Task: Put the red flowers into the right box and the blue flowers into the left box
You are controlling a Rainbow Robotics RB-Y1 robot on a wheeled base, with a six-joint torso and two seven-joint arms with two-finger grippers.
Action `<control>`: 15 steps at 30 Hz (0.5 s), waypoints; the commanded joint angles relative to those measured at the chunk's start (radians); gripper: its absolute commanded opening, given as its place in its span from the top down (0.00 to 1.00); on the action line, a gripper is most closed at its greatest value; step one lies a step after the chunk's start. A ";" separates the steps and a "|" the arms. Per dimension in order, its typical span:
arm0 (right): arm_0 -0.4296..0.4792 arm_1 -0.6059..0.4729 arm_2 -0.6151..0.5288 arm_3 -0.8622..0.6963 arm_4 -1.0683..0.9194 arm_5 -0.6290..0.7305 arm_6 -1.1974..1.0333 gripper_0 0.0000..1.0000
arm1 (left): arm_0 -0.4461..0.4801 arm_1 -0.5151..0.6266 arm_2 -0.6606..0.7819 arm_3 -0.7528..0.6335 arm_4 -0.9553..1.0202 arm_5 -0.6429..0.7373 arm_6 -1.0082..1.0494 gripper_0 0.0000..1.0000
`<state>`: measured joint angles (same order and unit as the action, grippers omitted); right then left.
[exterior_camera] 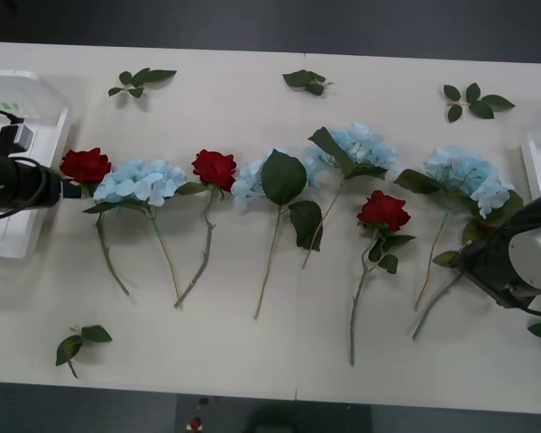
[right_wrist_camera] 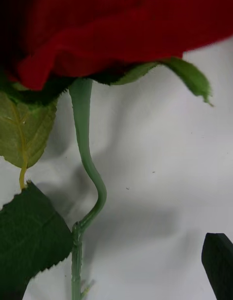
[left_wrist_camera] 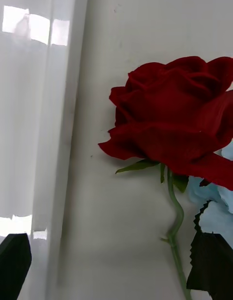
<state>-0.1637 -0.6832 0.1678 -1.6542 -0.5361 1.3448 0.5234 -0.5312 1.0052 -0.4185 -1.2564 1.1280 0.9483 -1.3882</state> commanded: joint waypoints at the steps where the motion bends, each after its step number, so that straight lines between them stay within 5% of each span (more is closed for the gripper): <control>1: -0.023 0.027 -0.014 0.002 0.015 -0.006 0.038 0.00 | -0.039 -0.010 0.006 0.003 -0.028 -0.011 -0.002 0.00; 15: -0.028 0.048 -0.014 0.040 0.015 -0.049 0.050 0.00 | -0.075 -0.073 -0.042 0.014 -0.155 -0.013 0.020 0.00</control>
<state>-0.1793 -0.6504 0.1668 -1.6211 -0.5225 1.3021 0.5238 -0.5560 0.9317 -0.4399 -1.2473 0.9873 0.9483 -1.3881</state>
